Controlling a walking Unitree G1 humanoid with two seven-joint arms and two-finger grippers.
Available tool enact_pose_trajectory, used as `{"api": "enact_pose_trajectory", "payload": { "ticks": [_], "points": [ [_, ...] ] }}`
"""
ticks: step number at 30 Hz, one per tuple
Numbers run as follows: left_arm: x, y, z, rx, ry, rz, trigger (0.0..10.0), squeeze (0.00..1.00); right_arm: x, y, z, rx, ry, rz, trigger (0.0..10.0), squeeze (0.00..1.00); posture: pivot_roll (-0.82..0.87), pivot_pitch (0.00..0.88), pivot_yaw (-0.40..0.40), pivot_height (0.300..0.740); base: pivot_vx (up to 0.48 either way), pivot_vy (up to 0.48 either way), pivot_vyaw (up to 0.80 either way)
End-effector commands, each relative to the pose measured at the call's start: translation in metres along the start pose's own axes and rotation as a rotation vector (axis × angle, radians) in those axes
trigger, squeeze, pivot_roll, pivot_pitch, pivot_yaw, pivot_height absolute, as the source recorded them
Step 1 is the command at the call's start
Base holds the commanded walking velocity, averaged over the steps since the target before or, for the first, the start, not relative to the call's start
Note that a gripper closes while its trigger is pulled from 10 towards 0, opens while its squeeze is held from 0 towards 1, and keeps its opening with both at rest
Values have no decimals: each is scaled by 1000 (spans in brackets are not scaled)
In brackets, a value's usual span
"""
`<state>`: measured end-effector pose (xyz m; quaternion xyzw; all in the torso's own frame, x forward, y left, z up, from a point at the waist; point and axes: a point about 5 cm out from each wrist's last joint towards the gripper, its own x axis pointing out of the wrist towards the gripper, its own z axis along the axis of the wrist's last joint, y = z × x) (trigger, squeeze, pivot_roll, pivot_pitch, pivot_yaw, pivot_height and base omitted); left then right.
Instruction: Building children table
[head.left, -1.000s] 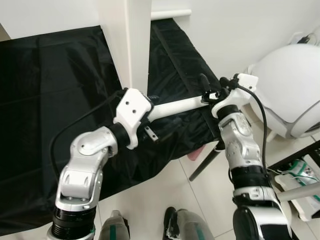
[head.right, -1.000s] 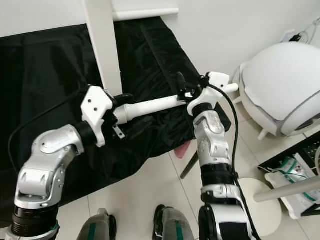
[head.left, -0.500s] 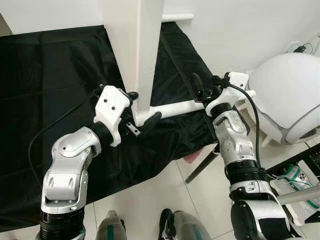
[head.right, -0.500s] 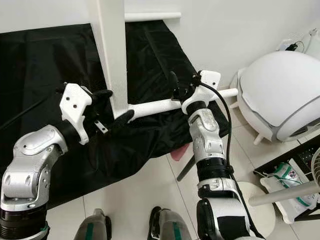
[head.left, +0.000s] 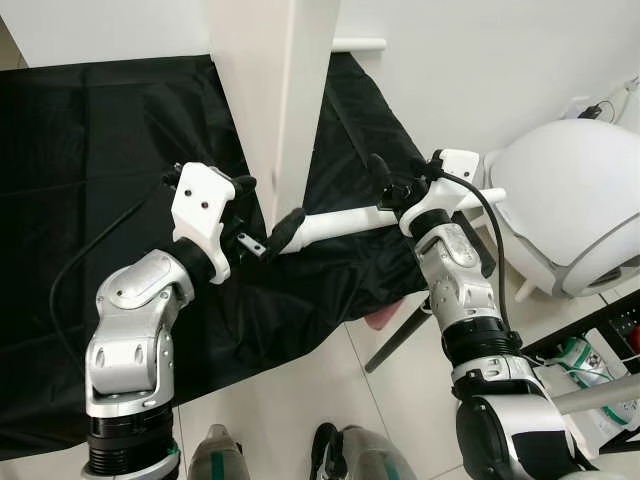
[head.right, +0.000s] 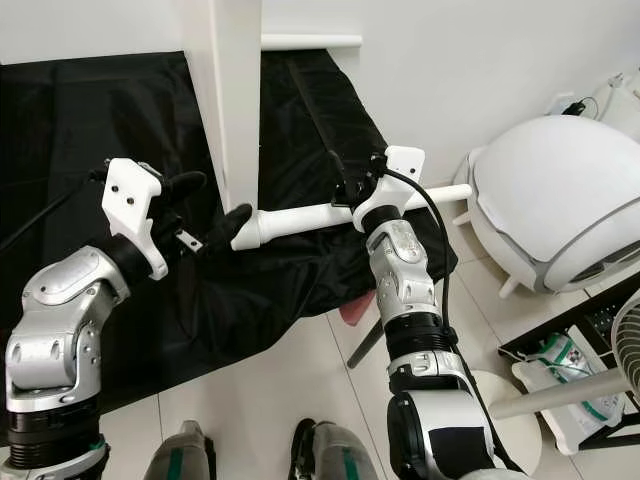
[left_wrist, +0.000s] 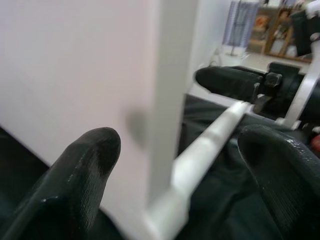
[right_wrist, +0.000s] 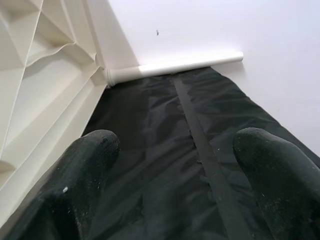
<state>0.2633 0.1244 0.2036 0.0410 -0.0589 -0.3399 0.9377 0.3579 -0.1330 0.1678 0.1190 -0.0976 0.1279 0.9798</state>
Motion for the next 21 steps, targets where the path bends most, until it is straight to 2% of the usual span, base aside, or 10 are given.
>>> {"api": "enact_pose_trajectory", "payload": {
  "ticks": [1, 6, 11, 15, 21],
  "points": [
    [5, 13, -1, -16, -2, 366, 10000, 0, -6, -2, -5, -16, 17, 1, 10000, 0, 75, 37, -101, 740, 0, 0, 0],
    [17, 10, -2, 1, 7, 450, 10000, 0, -9, -2, -7, -27, 17, -9, 10000, 0, 60, 31, -96, 740, 0, 0, 0],
    [18, 22, 0, 13, 11, 543, 10000, 0, -7, -2, -5, -36, 18, -35, 10000, 0, 49, 29, -87, 740, 0, 0, 0],
    [16, 29, 4, 43, 10, 548, 10000, 0, -6, -2, -3, -38, 14, -32, 10000, 0, 48, 29, -86, 740, 0, 0, 0],
    [20, 13, 9, 46, -29, 431, 10000, 0, -8, -4, -2, -61, 11, -9, 10000, 0, 46, 32, -81, 740, 0, 0, 0]
  ]
}}
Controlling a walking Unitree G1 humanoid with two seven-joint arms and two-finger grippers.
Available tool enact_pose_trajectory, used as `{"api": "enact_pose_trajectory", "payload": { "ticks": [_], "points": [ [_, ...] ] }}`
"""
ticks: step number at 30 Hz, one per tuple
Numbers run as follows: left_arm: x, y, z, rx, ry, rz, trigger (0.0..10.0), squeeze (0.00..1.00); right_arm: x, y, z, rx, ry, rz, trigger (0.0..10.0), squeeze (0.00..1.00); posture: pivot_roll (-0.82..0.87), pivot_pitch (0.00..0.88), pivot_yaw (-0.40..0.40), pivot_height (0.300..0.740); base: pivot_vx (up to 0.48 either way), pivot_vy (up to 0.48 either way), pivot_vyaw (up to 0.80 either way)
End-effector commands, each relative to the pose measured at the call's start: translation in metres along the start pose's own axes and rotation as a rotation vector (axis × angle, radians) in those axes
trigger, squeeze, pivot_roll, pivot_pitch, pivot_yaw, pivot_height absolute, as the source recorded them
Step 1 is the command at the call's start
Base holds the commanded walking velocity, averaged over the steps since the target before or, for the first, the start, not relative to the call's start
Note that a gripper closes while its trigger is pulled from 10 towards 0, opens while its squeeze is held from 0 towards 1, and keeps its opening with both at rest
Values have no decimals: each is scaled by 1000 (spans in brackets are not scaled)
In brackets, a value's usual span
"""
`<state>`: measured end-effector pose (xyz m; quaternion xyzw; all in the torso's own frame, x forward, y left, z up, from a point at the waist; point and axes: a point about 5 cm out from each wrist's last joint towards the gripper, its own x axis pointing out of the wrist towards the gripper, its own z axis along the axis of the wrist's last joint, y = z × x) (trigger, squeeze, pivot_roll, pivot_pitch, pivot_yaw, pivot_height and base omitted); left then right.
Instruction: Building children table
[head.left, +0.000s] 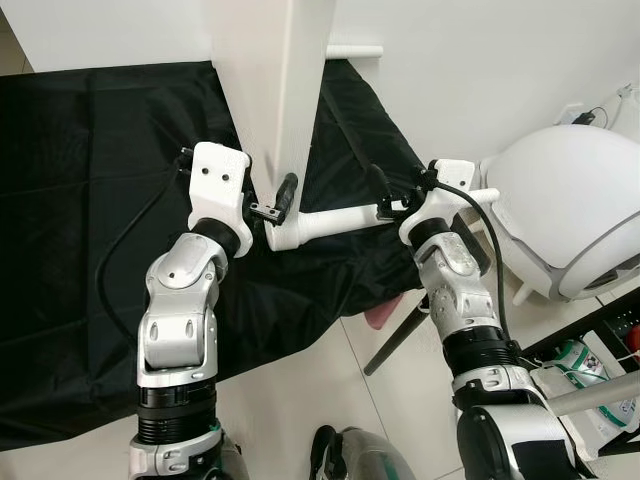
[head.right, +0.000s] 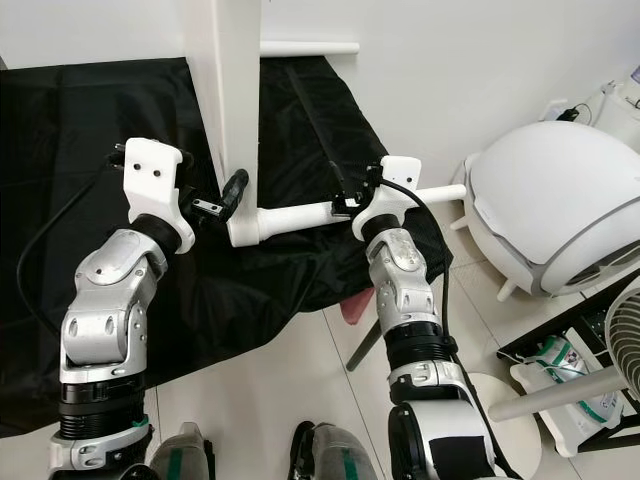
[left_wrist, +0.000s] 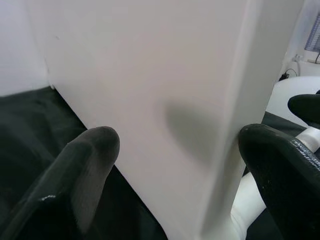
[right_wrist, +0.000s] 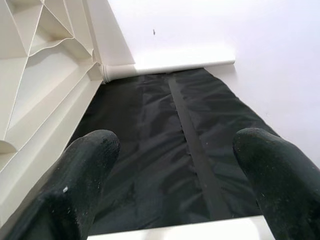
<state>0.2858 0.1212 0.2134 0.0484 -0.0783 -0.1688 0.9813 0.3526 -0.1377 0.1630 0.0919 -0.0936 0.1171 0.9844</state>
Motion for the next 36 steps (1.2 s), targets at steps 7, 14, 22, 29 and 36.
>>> {"api": "enact_pose_trajectory", "payload": {
  "ticks": [7, 14, 22, 29, 36],
  "points": [
    [-16, -7, -5, -16, -19, -88, 10000, 0, -2, -2, 0, -19, 0, 1, 10000, 0, 36, 36, -73, 740, 0, 0, 0],
    [-26, 11, -15, 6, 23, -64, 10000, 0, -4, -5, 0, -26, 3, -1, 10000, 0, 38, 44, -75, 740, 0, 0, 0],
    [-29, 32, -15, 51, 31, 110, 10000, 0, -7, -8, -1, -31, 11, 1, 10000, 0, 40, 37, -88, 740, 0, 0, 0],
    [-28, 48, -14, 81, 41, 318, 10000, 0, -9, -8, -3, -32, 20, 1, 10000, 0, 41, 33, -97, 740, 0, 0, 0],
    [-19, 65, -12, 115, 58, 530, 10000, 0, -7, -6, -3, -38, 24, 6, 10000, 0, 30, 24, -106, 740, 0, 0, 0]
  ]
}}
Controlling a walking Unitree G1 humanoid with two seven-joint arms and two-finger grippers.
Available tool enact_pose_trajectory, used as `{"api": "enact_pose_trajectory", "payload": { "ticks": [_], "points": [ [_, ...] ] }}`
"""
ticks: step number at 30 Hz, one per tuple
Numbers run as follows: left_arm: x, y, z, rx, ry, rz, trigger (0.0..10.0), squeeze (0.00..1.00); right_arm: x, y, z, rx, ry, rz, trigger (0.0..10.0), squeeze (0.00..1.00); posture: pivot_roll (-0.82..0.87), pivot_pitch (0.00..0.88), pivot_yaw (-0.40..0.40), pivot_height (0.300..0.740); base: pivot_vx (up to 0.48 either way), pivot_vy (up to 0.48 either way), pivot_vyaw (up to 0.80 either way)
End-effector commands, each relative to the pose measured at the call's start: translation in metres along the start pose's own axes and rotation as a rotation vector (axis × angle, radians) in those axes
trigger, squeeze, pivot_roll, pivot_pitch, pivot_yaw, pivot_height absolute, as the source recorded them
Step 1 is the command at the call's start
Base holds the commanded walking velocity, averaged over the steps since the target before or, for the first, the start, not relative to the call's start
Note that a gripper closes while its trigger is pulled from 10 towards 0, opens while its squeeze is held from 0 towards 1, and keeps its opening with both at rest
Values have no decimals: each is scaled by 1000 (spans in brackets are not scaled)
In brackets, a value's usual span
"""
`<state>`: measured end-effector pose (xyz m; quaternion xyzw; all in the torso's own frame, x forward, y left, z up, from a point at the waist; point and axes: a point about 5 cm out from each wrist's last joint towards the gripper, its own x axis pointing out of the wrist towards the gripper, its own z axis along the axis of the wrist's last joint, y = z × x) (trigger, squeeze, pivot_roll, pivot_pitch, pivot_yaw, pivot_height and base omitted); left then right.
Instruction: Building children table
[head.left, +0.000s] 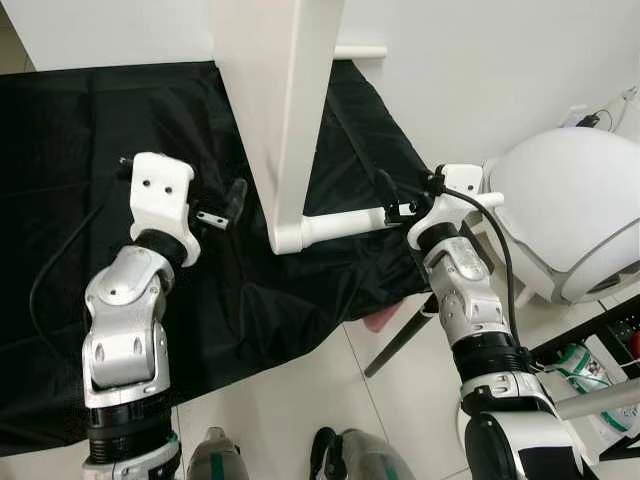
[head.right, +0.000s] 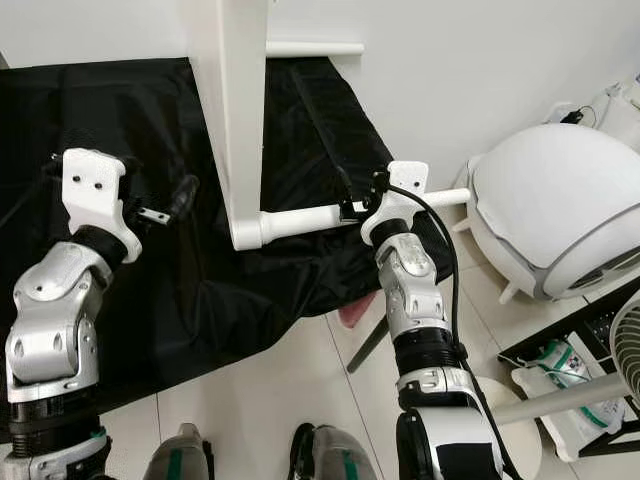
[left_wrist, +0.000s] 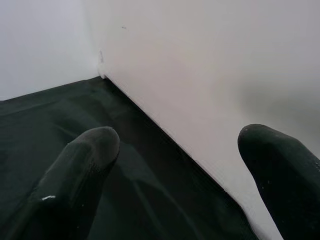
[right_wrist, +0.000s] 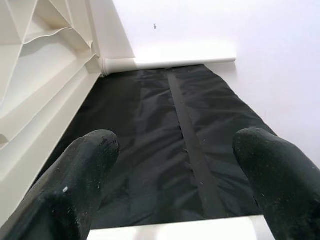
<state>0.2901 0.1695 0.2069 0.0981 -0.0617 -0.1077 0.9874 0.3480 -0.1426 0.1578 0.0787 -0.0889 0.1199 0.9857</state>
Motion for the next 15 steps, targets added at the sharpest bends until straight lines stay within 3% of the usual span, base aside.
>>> {"api": "enact_pose_trajectory", "payload": {
  "ticks": [1, 4, 5, 9, 13, 15],
  "points": [
    [-1, 21, -4, 25, 27, 439, 10000, 0, 0, -1, 0, -14, 10, -2, 10000, 0, 30, 24, -106, 740, 0, 0, 0],
    [2, 23, -4, 32, 29, 477, 10000, 0, 0, -2, 1, -15, 10, -10, 10000, 0, 22, 21, -109, 740, 0, 0, 0],
    [4, 24, -5, -3, 31, 483, 10000, 0, 0, -3, 1, -15, 12, -13, 10000, 0, 20, 21, -110, 740, 0, 0, 0],
    [8, 26, -5, 30, 26, 503, 10000, 0, -1, -4, 0, -13, 18, -22, 10000, 0, 14, 22, -113, 740, 0, 0, 0],
    [20, 27, -13, -79, 58, 490, 10000, 0, 1, -6, -1, -11, 36, -56, 10000, 0, 1, 30, -113, 740, 0, 0, 0],
    [24, 25, -14, -84, 66, 472, 10000, 0, 2, -8, 0, 9, 39, -72, 10000, 0, 2, 31, -113, 740, 0, 0, 0]
  ]
}}
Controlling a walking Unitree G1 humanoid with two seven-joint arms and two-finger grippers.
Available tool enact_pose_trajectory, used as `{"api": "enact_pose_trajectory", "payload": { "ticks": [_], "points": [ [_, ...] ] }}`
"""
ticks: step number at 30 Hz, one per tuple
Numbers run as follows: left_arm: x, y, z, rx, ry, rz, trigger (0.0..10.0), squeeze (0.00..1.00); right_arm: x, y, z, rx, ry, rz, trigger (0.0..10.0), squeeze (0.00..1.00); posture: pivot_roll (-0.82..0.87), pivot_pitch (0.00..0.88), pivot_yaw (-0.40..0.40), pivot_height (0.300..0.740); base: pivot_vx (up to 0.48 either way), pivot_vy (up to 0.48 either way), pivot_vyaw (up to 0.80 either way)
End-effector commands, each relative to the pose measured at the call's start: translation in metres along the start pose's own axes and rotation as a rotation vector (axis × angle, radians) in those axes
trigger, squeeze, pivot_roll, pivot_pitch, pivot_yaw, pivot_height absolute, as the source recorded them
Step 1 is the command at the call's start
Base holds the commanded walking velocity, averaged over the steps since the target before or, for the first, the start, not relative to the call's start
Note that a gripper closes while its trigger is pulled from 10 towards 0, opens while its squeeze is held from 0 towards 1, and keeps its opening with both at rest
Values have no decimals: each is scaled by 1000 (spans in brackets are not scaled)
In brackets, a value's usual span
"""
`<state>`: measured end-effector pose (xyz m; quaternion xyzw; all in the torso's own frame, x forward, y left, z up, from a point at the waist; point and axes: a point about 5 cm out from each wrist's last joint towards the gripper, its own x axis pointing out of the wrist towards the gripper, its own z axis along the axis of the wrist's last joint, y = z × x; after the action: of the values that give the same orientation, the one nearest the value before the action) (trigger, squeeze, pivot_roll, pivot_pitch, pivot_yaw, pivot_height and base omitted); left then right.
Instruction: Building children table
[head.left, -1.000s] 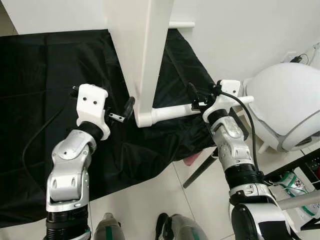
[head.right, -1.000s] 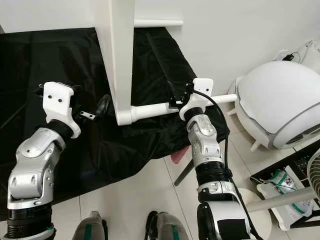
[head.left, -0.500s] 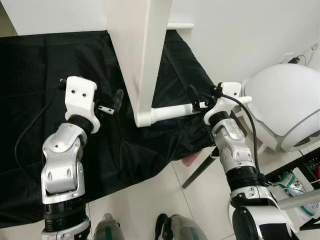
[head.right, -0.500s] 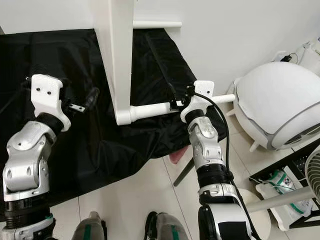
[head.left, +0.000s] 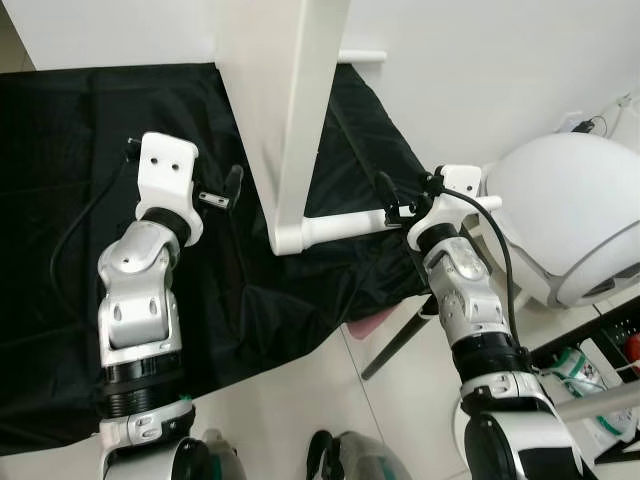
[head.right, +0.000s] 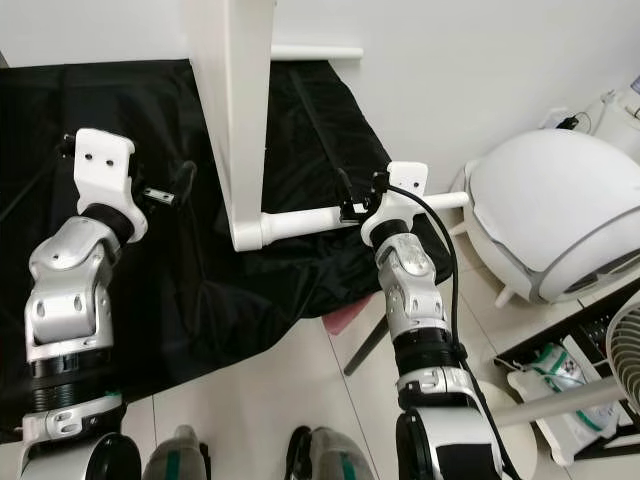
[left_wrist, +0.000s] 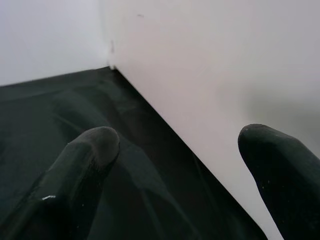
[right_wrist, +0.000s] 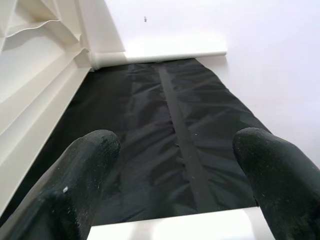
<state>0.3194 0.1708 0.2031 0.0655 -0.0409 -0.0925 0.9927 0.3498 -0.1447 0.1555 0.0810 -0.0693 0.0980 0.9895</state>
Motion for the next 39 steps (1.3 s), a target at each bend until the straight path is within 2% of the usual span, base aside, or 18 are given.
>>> {"api": "enact_pose_trajectory", "payload": {
  "ticks": [1, 4, 5, 8, 12, 15, 19, 21, 22, 24, 26, 28, 29, 31, 33, 34, 36, 39],
  "points": [
    [0, 19, -6, -38, 17, 433, 10000, 0, 2, -6, 5, 3, -5, -30, 10000, 0, 3, 37, -112, 740, 0, 0, 0],
    [5, 18, -6, -55, 11, 426, 10000, 0, 3, -7, 8, -12, -18, -32, 10000, 0, -1, 42, -108, 740, 0, 0, 0],
    [7, 18, -6, -49, 10, 427, 10000, 0, 3, -6, 8, -58, -21, -26, 10000, 0, -1, 42, -108, 740, 0, 0, 0],
    [9, 19, -6, -37, 10, 429, 10000, 0, 3, -6, 8, -112, -21, -17, 10000, 0, -1, 42, -108, 740, 0, 0, 0],
    [10, 20, -8, -24, 7, 426, 10000, 0, -2, -5, 10, -122, -53, 14, 10000, 0, -1, 44, -106, 740, 0, 0, 0],
    [12, 21, -13, -73, 23, 441, 10000, 0, -5, -5, 10, -104, -64, 27, 10000, 0, -1, 44, -106, 740, 0, 0, 0],
    [13, 22, -11, -39, -2, 442, 10000, 0, -5, -6, 11, -115, -81, 27, 10000, 0, -1, 49, -86, 740, 0, 0, 0],
    [11, 14, -13, 24, -60, 402, 10000, 0, -10, -6, 8, -146, -98, 36, 10000, 0, 2, 35, -72, 740, 0, 0, 0],
    [11, 14, -13, 24, -60, 402, 10000, 0, -10, -6, 8, -146, -98, 36, 10000, 0, 2, 35, -72, 740, 0, 0, 0],
    [5, 2, -19, 4, -81, 349, 10000, 0, -17, -4, 4, -203, -120, 60, 10000, 0, 3, 32, -69, 740, 0, 0, 0],
    [1, -2, -20, -8, -86, 329, 10000, 0, -21, -4, 3, -221, -126, 59, 10000, 0, 1, 28, -62, 740, 0, 0, 0],
    [-4, -5, -21, -71, -96, 294, 10000, 0, -25, -4, 3, -242, -136, 55, 10000, 0, 1, 26, -60, 740, 0, 0, 0],
    [-10, -6, -29, -95, -85, 269, 10000, 0, -30, -5, -4, -237, -118, 45, 10000, 0, 3, 25, -56, 740, 0, 0, 0],
    [-11, -6, -31, -95, -81, 264, 10000, 0, -31, -5, -6, -234, -113, 43, 10000, 0, 3, 25, -56, 740, 0, 0, 0],
    [-14, -4, -33, -158, -80, 282, 10000, 0, -32, -5, -9, -236, -112, 29, 10000, 0, 6, 16, -57, 740, 0, 0, 0],
    [-14, -4, -33, -158, -80, 282, 10000, 0, -32, -5, -9, -236, -112, 29, 10000, 0, 6, 16, -57, 740, 0, 0, 0],
    [-18, -8, -34, -215, -88, 269, 10000, 0, -30, -4, -9, -246, -114, 30, 10000, 0, 9, 7, -50, 740, 0, 0, 0],
    [-21, -14, -37, -238, -83, 259, 10000, 0, -28, -2, -8, -251, -120, 32, 10000, 0, 4, 2, -52, 740, 0, 0, 0]
  ]
}}
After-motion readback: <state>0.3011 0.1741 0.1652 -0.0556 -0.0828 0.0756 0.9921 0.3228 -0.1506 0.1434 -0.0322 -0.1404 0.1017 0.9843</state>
